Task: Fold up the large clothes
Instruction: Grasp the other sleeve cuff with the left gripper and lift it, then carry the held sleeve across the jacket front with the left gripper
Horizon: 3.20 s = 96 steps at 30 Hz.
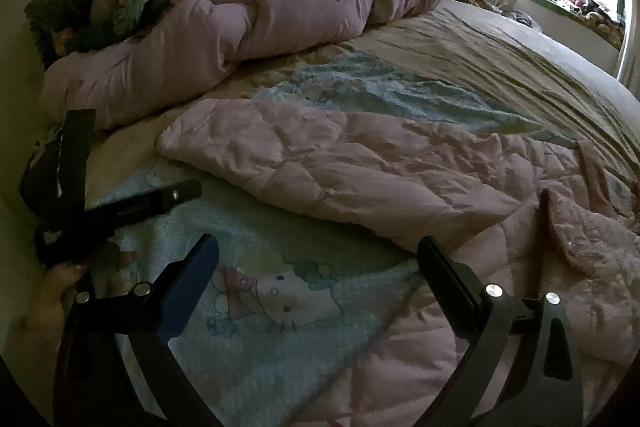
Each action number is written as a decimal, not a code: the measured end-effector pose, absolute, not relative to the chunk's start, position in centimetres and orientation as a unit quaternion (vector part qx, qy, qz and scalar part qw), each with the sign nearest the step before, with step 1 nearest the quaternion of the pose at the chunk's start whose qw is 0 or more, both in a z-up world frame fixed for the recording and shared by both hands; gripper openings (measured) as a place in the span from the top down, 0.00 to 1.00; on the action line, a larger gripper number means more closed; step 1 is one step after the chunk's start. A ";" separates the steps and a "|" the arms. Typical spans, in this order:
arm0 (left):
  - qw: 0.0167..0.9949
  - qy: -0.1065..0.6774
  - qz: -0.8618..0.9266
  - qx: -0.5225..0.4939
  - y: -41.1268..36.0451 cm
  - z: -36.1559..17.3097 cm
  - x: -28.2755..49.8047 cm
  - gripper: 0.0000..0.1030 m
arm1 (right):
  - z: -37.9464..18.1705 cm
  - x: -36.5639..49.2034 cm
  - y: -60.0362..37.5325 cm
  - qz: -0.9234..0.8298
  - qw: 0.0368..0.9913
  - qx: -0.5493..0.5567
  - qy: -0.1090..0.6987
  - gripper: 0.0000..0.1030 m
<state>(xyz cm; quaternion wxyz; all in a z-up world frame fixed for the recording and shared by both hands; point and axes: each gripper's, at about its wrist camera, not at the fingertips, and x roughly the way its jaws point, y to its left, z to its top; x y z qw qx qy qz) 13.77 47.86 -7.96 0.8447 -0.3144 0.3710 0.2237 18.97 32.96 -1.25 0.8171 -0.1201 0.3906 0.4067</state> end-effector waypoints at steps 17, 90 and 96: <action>0.826 0.279 0.242 -0.425 55.8 -10.1 15.9 0.36 | -2.6 20.2 31.5 0.377 0.825 -0.108 0.408 0.04; 0.970 0.156 0.136 -0.128 29.2 15.9 15.7 0.92 | 5.5 20.5 -1.8 0.239 0.913 0.068 0.323 0.04; 0.973 0.159 0.122 -0.112 26.3 16.8 17.1 0.92 | 5.6 20.4 -4.6 0.222 0.922 0.066 0.311 0.04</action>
